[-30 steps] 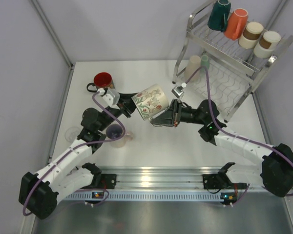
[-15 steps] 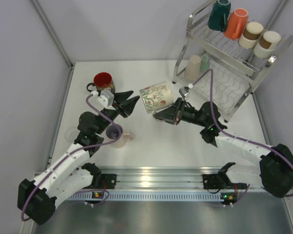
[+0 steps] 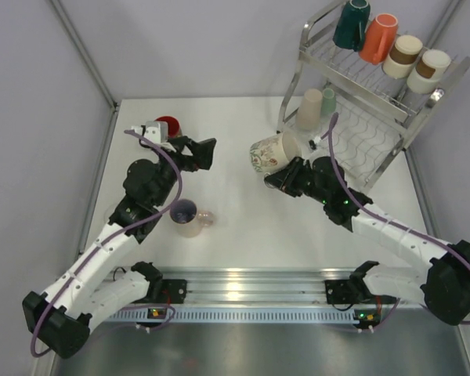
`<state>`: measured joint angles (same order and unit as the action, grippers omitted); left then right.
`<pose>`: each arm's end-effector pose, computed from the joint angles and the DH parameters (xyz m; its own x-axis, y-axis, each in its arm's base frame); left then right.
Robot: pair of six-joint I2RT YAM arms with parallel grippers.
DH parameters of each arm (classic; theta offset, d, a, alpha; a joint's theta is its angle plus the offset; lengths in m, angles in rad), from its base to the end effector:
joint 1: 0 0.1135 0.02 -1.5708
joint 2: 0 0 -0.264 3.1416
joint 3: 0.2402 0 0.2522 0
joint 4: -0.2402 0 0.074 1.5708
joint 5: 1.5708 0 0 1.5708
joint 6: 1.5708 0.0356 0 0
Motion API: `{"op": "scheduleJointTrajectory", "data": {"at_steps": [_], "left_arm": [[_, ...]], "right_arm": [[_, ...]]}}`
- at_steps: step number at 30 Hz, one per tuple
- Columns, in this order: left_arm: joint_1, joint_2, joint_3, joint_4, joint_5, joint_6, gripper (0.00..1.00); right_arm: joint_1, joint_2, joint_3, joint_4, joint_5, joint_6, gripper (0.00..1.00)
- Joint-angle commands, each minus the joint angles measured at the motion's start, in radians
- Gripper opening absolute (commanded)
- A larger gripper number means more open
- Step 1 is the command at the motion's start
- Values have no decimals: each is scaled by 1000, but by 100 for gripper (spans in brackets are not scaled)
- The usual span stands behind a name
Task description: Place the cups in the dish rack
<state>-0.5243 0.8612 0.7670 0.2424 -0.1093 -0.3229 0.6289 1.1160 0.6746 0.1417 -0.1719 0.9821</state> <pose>0.1800 -0.0996 0.3666 -0.0070 -0.3603 -0.9328 0.4239 0.8438 -0.3291 0.2029 0.1551 0.2681 -0.7245 0.4863 -0.4885 -0.1967 0.5335 0.8226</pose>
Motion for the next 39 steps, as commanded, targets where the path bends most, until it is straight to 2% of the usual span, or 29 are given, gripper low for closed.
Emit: {"op": "scheduleJointTrajectory", "data": {"at_steps": [1,3,7,10,19,23,27,39], "left_arm": [[1,-2,60,-164,-99,-97,98],[1,-10,74,-198,-98,-100,98],[1,13,132,-314,-144,-108,98],[1,51,150,-365,-182,-116,98],[1,-4,118,-377,-184,-110,98],[3,2,132,-400,-173,-117,98],[3,-8,141,-414,-175,-122,98],[3,-56,137,-426,-187,-122,98]], "right_arm": [[-8,1,149,23,222,-140,0],[-5,27,199,-17,287,-163,0],[3,85,308,-201,524,-229,0],[3,131,350,-250,664,-247,0],[0,266,467,-378,986,-299,0],[-17,353,539,-444,1071,-295,0],[-38,393,591,-473,1097,-284,0],[-196,479,625,-444,990,-298,0]]}}
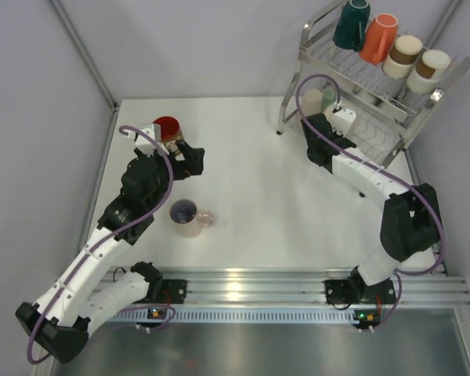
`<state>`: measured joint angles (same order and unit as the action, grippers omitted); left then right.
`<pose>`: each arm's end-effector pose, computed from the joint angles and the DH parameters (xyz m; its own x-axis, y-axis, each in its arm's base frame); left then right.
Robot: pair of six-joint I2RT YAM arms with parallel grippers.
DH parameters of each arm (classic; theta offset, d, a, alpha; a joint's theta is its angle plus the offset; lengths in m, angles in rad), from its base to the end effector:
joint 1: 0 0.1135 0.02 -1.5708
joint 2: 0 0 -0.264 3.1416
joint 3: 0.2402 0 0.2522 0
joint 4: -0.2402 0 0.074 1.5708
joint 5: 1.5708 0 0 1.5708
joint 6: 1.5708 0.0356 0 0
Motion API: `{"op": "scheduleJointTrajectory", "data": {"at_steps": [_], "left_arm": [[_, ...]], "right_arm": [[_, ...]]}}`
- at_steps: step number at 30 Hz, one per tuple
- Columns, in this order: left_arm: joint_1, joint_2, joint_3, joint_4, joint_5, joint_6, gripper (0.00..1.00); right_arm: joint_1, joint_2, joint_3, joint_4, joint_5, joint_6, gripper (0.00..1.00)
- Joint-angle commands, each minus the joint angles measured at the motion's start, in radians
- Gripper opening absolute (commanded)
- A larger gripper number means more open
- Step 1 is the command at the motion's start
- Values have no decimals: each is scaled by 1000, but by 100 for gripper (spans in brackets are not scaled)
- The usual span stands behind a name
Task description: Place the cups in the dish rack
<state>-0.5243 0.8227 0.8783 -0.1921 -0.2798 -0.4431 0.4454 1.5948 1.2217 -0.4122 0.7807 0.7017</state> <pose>0.1684 -0.0860 0.3658 -0.2112 -0.3539 -0.9111 0.1702 0.9046 -0.3908 0.3235 0.1267 0.2738 -0.3949 0.3196 -0.8613 0.5212 0.8500 0.0765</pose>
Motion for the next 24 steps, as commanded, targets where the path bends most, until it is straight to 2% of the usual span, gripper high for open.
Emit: {"op": "scheduleJointTrajectory", "data": {"at_steps": [1,13,24], "left_arm": [[3,-22,25,6,-16,-2,98],[1,-85,-2,-4,-47,-2,98],[1,-95,-1,-15,-44,1,98]], "right_arm": [[-29,2,75,125,13,-24,0],[-97,108,114,223,-35,-99,0],[-155,238,265,176,-67,-105,0]]}}
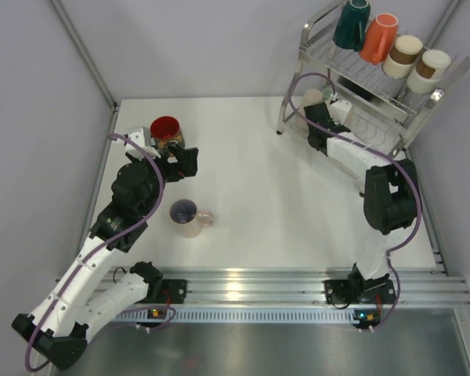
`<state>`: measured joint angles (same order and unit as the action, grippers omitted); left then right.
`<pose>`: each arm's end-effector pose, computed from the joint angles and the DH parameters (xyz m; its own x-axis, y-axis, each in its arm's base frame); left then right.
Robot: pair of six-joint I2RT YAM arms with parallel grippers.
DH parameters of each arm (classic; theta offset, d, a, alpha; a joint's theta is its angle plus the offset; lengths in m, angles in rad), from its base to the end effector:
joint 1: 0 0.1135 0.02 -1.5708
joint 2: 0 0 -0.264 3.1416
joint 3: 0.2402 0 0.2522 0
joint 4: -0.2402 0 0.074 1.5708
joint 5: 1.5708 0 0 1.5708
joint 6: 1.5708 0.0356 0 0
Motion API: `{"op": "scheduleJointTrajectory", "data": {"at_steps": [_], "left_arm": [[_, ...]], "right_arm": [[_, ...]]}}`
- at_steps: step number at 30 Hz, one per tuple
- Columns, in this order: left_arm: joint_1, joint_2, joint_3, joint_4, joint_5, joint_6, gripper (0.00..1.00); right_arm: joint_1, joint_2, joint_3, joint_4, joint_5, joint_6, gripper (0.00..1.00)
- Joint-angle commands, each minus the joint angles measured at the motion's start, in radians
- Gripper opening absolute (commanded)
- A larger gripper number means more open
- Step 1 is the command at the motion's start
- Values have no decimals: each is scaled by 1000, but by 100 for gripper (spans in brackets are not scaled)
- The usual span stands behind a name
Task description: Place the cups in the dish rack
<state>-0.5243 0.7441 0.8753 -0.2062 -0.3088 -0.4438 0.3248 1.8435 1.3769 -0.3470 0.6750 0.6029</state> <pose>0.1512 -0.0749 0.3758 -0.1507 -0.3854 -0.9104 0.1659 0.8980 -0.4076 0.3926 0.1087 0.2372 -0.4779 0.3062 -0.8233 0.5204 0.8538 0.0154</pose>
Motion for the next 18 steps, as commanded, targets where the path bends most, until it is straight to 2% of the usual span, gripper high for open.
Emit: {"op": "scheduleJointTrajectory", "data": {"at_steps": [1,9,18], "left_arm": [[3,-20,4,-4,-15,4,98],[3,-32,14,-13,-32,19,98],[1,-28,31,-21,-23,20,98]], "right_arm": [[-49,-6,109,118,26,-12,0],[-95,11,93,209,-95,-109,0],[-104,51,116,258,-112,-259,0]]}}
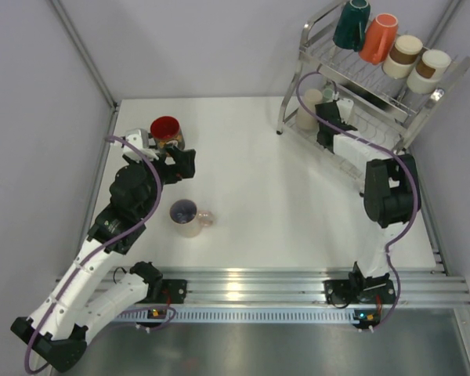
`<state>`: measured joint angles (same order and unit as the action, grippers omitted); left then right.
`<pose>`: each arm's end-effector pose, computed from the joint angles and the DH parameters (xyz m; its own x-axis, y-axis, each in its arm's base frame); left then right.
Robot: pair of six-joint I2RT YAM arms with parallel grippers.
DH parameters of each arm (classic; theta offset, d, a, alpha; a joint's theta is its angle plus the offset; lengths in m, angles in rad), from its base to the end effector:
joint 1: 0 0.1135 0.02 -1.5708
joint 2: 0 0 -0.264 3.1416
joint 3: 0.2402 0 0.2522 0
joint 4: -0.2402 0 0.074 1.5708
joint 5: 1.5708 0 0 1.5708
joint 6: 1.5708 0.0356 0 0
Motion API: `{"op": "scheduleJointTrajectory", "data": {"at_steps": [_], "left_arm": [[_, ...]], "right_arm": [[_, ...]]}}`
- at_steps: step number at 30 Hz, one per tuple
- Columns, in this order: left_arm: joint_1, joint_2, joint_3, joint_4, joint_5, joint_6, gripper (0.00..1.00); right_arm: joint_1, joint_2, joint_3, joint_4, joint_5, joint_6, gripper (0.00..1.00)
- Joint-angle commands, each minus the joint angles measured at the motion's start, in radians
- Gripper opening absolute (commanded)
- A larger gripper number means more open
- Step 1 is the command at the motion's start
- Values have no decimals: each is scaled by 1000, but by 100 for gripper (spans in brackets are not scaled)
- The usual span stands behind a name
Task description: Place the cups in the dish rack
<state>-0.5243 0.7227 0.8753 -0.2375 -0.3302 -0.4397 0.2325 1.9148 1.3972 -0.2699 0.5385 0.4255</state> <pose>0.1463 -0.0712 0.3755 -0.1490 -0.3790 -0.9133 0.1442 0.9054 -0.3992 0.4181 0.0802 0.2189 -0.5643 0.2305 -0.7927 0.4252 0.9042 -0.0397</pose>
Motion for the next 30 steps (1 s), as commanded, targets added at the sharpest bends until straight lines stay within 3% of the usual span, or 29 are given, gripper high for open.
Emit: {"op": "scheduleJointTrajectory", "data": {"at_steps": [1,8,18,23,27,30], "left_arm": [[3,-8,34,7,0,18,98],[3,-14,47,-2,-4,21,98],[3,-23,42,-5,8,18,98],[3,-23,42,-3,10,15,98],[3,-20,40,-3,11,12,98],[3,-19,39,-3,13,12,98]], "right_arm": [[-13,-11,101,181,34,-96,0],[-42,19,132,222,-9,-221,0],[-99,92,261,144,-103,-217,0],[-107,95,279,130,-91,-225,6],[-110,93,272,132,-75,-226,20],[-119,84,266,117,-75,-218,19]]}}
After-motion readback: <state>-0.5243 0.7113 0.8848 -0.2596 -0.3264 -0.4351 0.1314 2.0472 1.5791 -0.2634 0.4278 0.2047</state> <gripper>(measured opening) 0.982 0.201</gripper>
